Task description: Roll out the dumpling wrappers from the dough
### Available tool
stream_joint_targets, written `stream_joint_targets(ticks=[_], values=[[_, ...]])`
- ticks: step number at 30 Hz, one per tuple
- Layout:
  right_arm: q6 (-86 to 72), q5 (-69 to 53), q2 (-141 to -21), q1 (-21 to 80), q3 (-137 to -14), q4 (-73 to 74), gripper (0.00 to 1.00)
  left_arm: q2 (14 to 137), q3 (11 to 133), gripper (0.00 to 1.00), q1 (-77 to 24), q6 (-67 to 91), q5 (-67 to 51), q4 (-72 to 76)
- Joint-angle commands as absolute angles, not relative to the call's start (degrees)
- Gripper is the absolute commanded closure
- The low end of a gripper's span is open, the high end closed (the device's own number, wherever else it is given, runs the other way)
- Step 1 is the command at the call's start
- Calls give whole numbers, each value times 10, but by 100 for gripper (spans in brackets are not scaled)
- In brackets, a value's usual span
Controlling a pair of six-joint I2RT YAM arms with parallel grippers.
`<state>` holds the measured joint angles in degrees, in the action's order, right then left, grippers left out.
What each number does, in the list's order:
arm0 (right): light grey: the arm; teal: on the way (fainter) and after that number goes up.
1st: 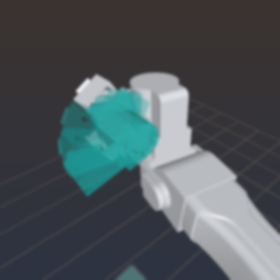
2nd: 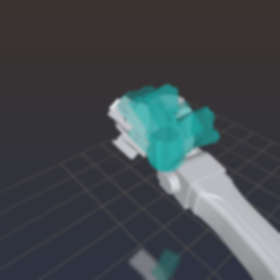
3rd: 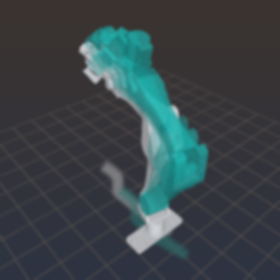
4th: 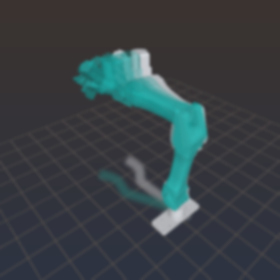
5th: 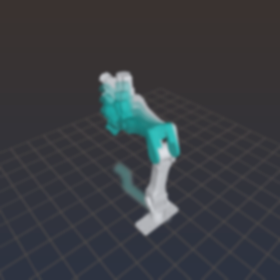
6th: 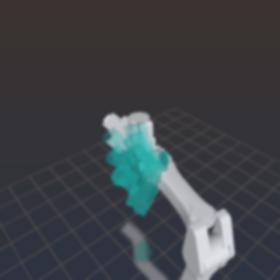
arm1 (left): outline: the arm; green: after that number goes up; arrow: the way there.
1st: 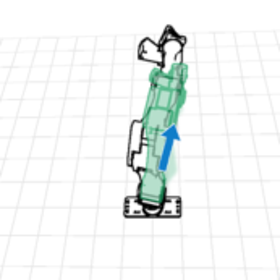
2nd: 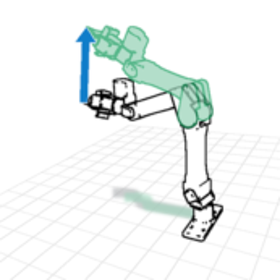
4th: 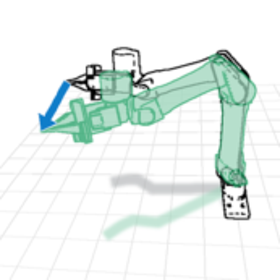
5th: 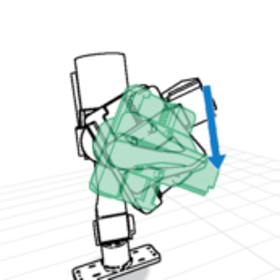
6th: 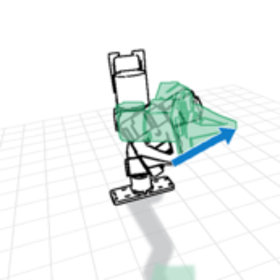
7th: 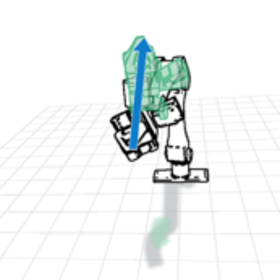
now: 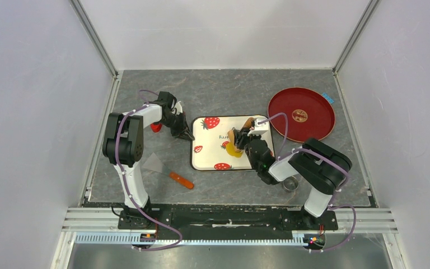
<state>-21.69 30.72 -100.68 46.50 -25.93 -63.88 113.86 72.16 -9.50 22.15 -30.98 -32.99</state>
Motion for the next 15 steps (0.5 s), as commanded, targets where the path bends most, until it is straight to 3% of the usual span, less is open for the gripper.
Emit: stream_joint_targets(ticks=[1,15], values=[[-253,249,-1094,480,-199,-400,100,1173,717,98,-104,209,-271,-331],[-272,246,-1135,472,-205,-373,100,1173,717,98,-104,209,-270,-332]])
